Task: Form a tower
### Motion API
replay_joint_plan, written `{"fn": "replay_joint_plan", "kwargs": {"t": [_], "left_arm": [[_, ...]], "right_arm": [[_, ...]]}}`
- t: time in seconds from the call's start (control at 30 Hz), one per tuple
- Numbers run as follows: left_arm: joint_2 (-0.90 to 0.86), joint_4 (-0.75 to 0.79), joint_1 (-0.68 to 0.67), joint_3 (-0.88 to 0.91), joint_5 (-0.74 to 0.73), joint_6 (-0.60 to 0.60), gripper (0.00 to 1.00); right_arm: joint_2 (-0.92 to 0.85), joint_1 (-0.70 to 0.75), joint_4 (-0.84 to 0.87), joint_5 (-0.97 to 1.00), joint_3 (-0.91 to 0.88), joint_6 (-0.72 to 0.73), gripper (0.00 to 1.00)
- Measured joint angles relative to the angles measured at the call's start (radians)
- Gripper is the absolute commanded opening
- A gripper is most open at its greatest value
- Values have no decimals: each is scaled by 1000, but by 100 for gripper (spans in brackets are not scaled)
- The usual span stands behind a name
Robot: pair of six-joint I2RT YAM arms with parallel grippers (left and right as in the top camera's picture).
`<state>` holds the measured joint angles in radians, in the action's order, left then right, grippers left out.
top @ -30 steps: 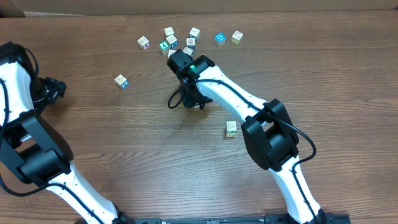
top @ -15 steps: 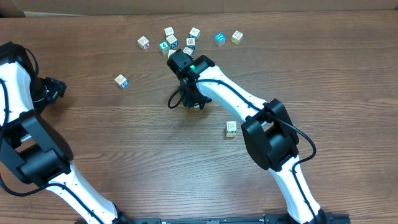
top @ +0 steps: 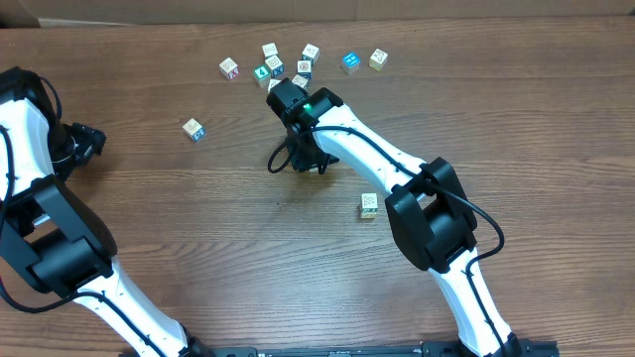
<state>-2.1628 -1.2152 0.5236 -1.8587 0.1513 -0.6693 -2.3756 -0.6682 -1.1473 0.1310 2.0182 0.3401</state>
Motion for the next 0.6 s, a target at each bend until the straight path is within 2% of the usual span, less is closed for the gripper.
{"fn": "replay_joint_plan", "kwargs": {"t": [0.23,0.37,0.6], "left_arm": [[0,0,0,0,0,0,100],[0,0,0,0,0,0,100],[0,0,0,0,0,0,100]], "right_arm": [[0,0,-6,0,0,0,37],[0,0,-4,0,0,0,31],[0,0,-3,0,0,0,31]]}}
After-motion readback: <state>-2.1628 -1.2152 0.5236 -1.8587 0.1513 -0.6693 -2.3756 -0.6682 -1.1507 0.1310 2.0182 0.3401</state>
